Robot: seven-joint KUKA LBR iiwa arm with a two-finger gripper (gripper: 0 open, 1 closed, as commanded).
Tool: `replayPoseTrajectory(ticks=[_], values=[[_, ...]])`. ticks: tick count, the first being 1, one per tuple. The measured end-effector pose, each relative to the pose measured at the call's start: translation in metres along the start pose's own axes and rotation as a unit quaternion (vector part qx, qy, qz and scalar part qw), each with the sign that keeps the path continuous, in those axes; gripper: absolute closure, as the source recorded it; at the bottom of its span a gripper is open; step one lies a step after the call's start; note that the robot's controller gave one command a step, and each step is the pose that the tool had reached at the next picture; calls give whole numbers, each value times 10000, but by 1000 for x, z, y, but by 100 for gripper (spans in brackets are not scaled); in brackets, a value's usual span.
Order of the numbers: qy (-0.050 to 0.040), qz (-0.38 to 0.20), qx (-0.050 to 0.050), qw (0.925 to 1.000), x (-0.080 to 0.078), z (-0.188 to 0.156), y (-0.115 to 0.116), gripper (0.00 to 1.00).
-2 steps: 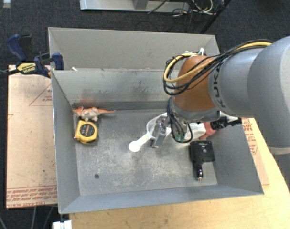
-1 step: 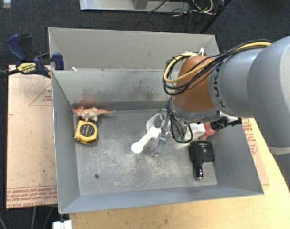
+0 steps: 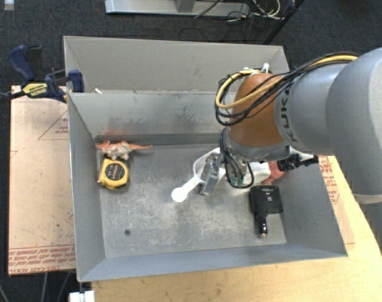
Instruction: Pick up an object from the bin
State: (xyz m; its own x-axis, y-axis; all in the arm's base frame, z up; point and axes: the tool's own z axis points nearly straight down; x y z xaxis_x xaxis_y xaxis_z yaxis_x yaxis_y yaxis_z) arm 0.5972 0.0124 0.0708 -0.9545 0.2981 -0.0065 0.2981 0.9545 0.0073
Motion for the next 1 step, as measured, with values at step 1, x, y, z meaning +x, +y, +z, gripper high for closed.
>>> replayPoseTrajectory(ticks=[1], values=[[5,1,2,10000,0,0,0,0]])
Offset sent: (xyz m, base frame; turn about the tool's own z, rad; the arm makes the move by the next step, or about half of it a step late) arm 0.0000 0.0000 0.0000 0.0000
